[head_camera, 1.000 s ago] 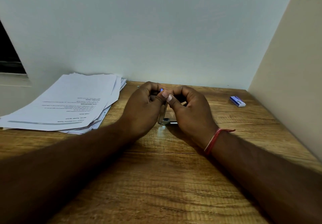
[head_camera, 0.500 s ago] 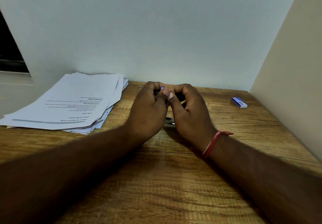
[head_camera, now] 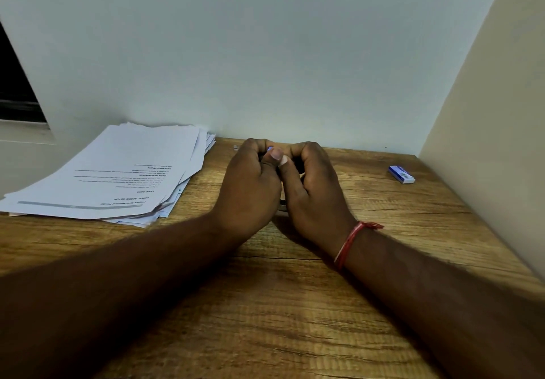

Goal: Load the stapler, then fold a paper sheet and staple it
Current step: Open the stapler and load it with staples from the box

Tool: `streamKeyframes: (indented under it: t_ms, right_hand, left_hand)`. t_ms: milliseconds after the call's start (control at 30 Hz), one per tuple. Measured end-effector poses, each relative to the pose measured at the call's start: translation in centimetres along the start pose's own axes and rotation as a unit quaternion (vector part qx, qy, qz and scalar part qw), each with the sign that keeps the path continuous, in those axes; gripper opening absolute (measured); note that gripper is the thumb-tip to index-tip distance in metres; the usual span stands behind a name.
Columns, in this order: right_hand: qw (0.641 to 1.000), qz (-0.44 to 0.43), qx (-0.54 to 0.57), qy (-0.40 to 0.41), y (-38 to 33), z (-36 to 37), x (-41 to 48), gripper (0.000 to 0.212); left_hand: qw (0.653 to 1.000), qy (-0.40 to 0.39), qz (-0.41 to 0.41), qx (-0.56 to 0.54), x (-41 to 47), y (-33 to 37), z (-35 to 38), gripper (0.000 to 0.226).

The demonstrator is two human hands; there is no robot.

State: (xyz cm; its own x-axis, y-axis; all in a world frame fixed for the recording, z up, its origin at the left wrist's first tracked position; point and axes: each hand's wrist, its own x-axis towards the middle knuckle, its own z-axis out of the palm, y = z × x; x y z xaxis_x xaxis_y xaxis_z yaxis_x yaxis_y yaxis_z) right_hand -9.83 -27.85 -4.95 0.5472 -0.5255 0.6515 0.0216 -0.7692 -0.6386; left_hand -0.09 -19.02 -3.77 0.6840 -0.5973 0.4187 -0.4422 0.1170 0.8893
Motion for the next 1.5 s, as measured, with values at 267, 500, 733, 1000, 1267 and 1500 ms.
streamKeyframes:
  t_ms: [267, 500, 733, 1000, 1267, 1500]
  right_hand:
    - [1.0, 0.016, 0.016, -0.004, 0.7, -0.7, 0.3, 0.014]
    - [0.992, 0.112, 0.048, 0.029, 2.4, -2.6, 1.6, 0.007]
    - [0.98, 0.194, 0.046, 0.001, 3.6, -3.4, 2.2, 0.01]
    - [0.974, 0.219, -0.002, -0.052, 4.4, -4.4, 2.5, 0.011]
    - [0.976, 0.17, -0.045, -0.13, 4.4, -5.2, 2.4, 0.005]
    - [0.976, 0.167, -0.051, -0.134, 4.6, -5.3, 2.5, 0.005]
  left_hand:
    - [0.997, -0.001, -0.003, -0.078, 0.4, -0.5, -0.8, 0.018]
    - [0.998, 0.007, -0.006, -0.069, 2.2, -1.7, -2.7, 0.012]
    - [0.995, -0.041, -0.043, 0.08, 3.4, -2.3, -4.1, 0.018]
    - [0.958, -0.126, 0.013, 0.257, 3.5, -2.3, -5.4, 0.019]
    - [0.95, -0.177, 0.019, 0.258, 3.9, -2.9, -5.5, 0.008]
    - [0.948, -0.189, 0.013, 0.254, 4.5, -3.4, -5.6, 0.007]
